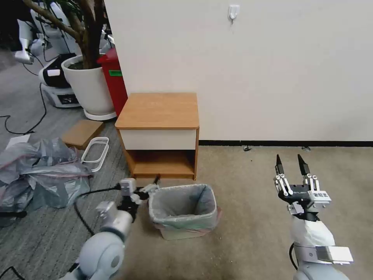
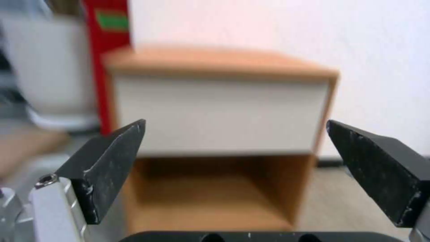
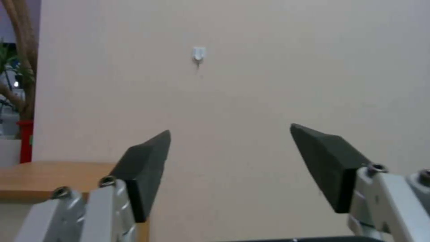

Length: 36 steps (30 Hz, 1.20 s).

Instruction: Pick up the garbage bag from the table and place it over the trash can.

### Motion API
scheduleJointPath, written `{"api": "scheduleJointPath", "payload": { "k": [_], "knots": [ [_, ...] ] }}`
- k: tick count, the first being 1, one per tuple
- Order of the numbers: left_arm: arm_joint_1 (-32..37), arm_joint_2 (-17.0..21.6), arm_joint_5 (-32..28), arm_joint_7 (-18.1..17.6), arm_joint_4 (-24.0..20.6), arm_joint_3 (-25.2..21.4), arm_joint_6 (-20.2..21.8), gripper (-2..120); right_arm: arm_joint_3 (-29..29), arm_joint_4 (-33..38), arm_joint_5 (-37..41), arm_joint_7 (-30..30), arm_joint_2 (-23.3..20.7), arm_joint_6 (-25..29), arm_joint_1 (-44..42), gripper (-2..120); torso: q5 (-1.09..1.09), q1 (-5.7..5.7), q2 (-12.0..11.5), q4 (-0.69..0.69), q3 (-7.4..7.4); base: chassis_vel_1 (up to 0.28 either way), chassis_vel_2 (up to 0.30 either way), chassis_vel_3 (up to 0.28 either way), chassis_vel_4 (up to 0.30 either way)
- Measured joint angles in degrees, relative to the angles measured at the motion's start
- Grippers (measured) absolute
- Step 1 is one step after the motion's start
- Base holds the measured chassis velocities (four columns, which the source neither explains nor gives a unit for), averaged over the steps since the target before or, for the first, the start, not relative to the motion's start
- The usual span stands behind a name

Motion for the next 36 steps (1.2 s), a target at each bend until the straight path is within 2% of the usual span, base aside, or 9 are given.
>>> {"api": "scheduleJointPath", "payload": {
  "k": [1,3,6,10,15,19,36],
  "knots": [
    [2.2,-2.1,2.8,0.3,-0.9,-2.8,-2.0,100,0.0,-0.3,-0.3,-0.4,0.2,0.8,0.3,82,0.01,0.0,0.0,0.0,0.0,0.0,0.0,0.0,0.0],
    [2.9,-3.1,4.0,0.3,-1.1,-4.1,-3.0,100,0.0,-0.4,-0.5,-0.5,0.3,1.0,0.4,86,0.01,0.0,0.0,0.01,0.0,0.0,0.0,0.0,0.0],
    [6.1,-8.3,8.9,0.2,-0.7,-9.8,-7.5,100,0.0,-1.2,-2.2,-0.5,0.4,-0.3,1.0,99,0.01,0.0,0.0,0.01,0.0,0.0,0.0,0.0,0.0],
    [6.6,-10.0,9.4,0.0,1.2,-10.0,-8.4,100,-0.3,-2.3,-2.5,-0.5,0.1,-3.7,1.0,100,0.01,0.0,0.0,0.01,0.0,0.0,0.0,0.0,0.0],
    [5.3,-11.7,12.3,0.7,5.2,-8.0,-9.1,100,-0.2,-4.8,-2.6,-2.8,-0.1,-9.2,0.7,100,-0.01,0.0,0.0,-0.01,0.0,0.0,0.0,0.0,0.0],
    [5.1,-12.3,13.2,1.0,6.6,-7.0,-9.1,100,-0.3,-6.4,-2.5,-3.5,0.2,-11.5,0.8,100,0.0,0.0,0.0,-0.01,0.0,0.0,0.0,0.0,0.0],
    [5.0,-12.5,13.6,1.0,7.4,-6.6,-9.5,100,-0.5,-7.8,-2.4,-3.9,0.7,-12.8,1.6,100,0.0,0.0,0.0,-0.01,0.0,0.0,0.0,0.0,0.0]
  ]
}}
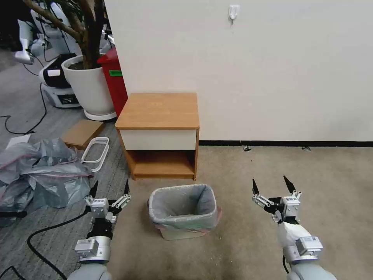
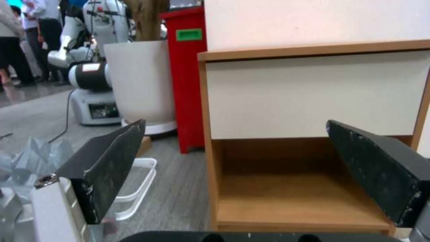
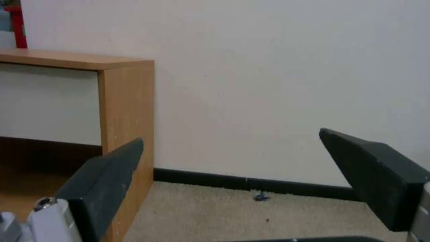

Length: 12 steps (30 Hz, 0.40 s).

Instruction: Pick up the garbage bag from the table and place it over the trash can.

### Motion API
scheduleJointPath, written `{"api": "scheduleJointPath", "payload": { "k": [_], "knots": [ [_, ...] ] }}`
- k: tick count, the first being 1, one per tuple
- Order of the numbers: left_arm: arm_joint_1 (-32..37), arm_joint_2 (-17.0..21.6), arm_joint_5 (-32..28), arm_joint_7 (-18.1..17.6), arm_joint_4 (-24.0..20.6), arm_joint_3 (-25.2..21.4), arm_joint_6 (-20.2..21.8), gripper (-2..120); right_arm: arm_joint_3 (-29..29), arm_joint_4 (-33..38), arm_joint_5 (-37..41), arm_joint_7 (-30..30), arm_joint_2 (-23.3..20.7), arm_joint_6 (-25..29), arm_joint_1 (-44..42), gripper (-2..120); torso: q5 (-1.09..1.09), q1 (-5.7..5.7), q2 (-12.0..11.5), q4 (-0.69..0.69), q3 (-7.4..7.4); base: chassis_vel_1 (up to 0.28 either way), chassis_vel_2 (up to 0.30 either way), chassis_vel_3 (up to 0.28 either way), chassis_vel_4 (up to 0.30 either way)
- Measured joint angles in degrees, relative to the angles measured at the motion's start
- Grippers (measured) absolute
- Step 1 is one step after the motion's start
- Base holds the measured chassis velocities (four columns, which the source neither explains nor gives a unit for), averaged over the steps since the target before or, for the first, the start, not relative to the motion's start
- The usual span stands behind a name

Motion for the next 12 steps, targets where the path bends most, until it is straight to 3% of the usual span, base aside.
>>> {"api": "scheduleJointPath", "payload": {
  "k": [12],
  "knots": [
    [0.0,0.0,-0.1,-0.1,0.0,0.0,0.1,100,0.0,0.1,0.0,0.0,0.0,0.1,0.0,100,0.0,0.0,0.0,0.0,0.0,0.0,0.0,0.0,0.0]
  ]
}}
